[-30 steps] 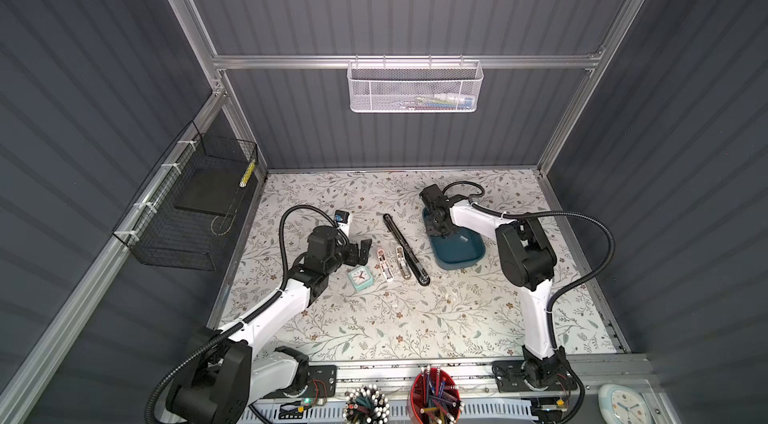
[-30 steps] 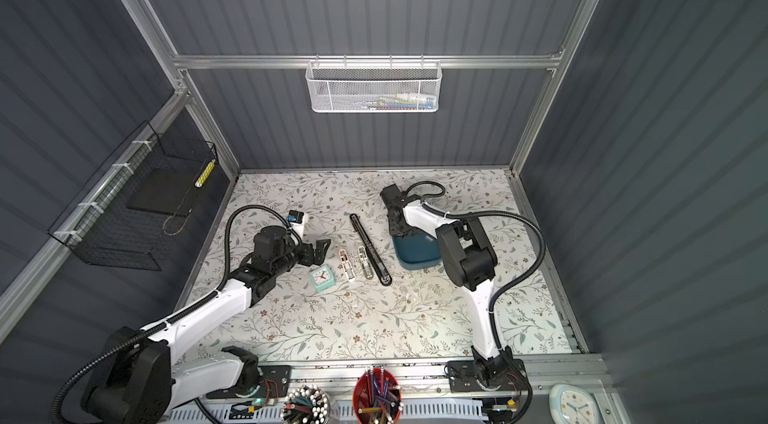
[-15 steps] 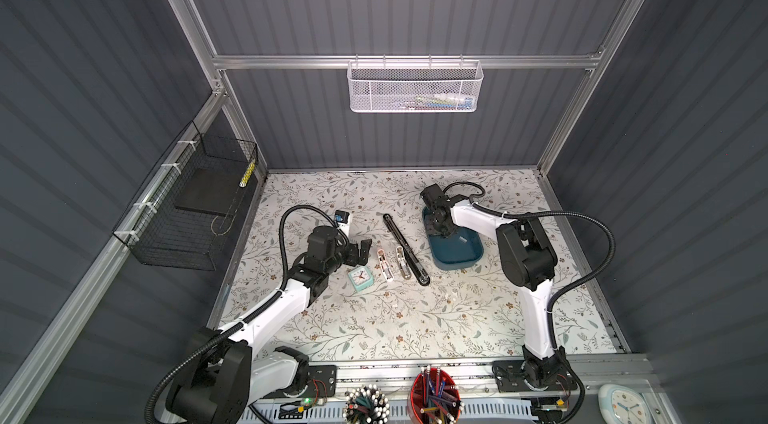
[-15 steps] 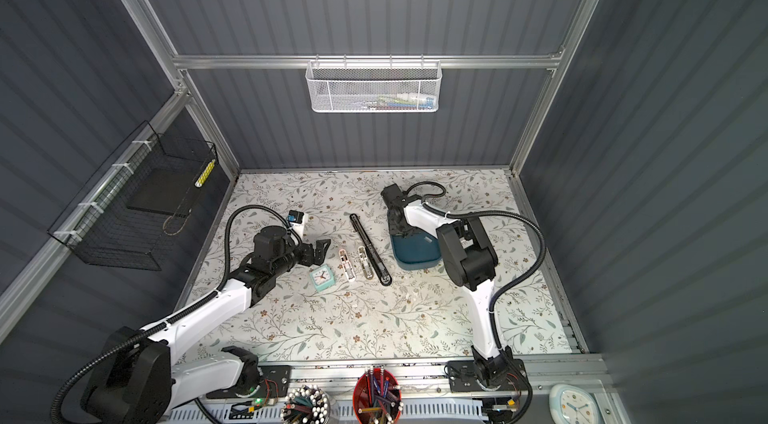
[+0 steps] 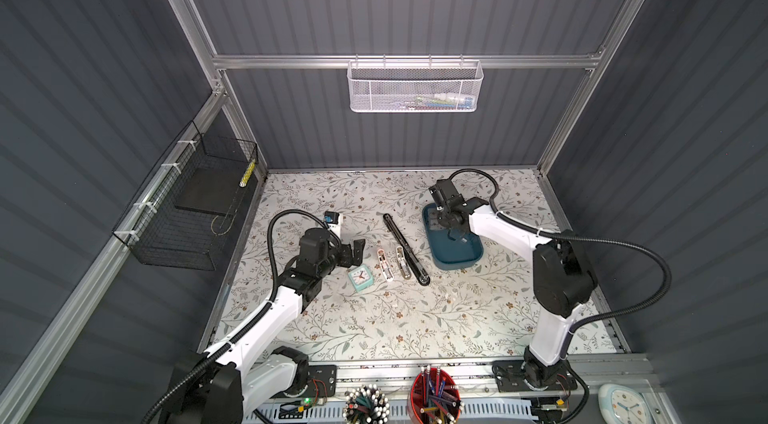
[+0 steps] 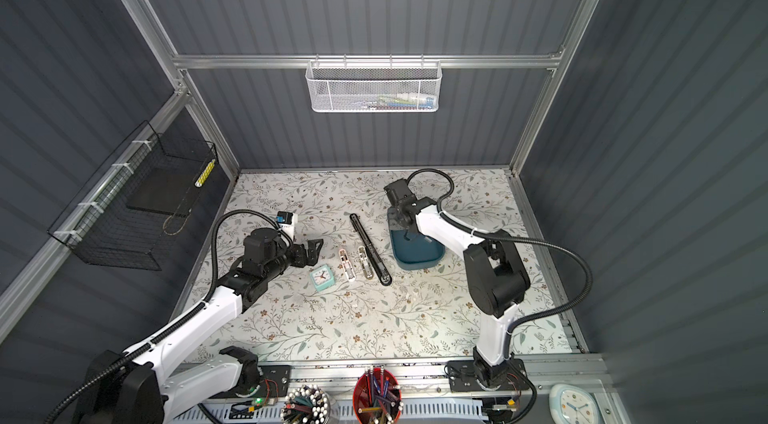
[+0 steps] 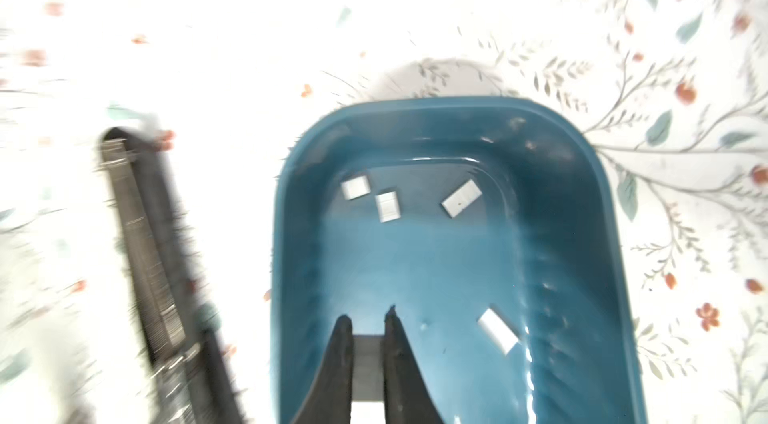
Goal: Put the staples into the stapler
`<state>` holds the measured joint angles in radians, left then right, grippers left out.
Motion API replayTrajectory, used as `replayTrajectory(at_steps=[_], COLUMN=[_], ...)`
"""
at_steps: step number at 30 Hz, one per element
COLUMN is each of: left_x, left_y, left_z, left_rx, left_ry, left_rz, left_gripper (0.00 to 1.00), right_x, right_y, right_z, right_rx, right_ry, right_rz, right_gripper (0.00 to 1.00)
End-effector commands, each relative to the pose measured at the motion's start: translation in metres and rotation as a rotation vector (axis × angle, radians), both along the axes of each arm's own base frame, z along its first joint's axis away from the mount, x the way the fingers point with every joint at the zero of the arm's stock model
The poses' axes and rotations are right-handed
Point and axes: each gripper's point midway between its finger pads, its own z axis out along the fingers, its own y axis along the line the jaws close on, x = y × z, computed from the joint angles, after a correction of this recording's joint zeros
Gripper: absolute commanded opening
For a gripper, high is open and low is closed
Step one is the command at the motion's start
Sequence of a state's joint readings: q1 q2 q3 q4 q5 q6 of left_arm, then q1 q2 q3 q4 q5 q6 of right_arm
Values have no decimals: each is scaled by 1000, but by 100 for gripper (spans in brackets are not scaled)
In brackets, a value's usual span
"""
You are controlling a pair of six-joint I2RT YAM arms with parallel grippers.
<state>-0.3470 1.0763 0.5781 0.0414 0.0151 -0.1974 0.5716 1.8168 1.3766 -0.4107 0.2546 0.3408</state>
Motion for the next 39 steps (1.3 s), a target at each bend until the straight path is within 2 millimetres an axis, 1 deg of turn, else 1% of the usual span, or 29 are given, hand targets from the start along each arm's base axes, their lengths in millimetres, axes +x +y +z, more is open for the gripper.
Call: replayTrajectory(at_steps=[1,3,7,10,11,13,14,17,23,27,32,34,39], left_x=[-12,-17,-30,-37,-38,-39,-37,-37,-38,-37,-37,-37,-40], left_y=[12,13,5,-4,-5,-1,1,1,2,2,-1,-2,-7], left_z=[-19,-21,-24,-21,-21,-28,-30,-30,-32,-31,-32,-33,-32], left_rx=[-18,-9,-3,-43,-47,-43,-41,-37,-43,-45,-52,-52,-65], left_ry=[88,95,99,70,60,51,51,58,50,48,51,56,50], left_rz=[41,30,-56,-113,-121,-100,-81,-86,-74,-72,-89,-94,-125], left_gripper=[100,100,100,100,100,100,100,100,100,100,100,100,100], right_x=[-14,-28,-64,-84,-90,-98,-99,-101,-98,-106,-119,-121,-121], right_y=[15,24,55,69,72,80,83,88,90,93,106,110,108], right_z=[10,14,14,2,-3,-8,-9,-12,-25,-34,-43,-47,-60], right_rx=[-9,3,18,30,41,68,74,90,83,98,105,100,85], right_ry=[-71,-102,-175,-171,-163,-162,-165,-169,-140,-129,-109,-101,-79], right_rz=[77,118,275,350,369,396,400,402,368,355,400,405,390], right_gripper=[5,4,6,4,3,2,2,3,2,3,3,3,3])
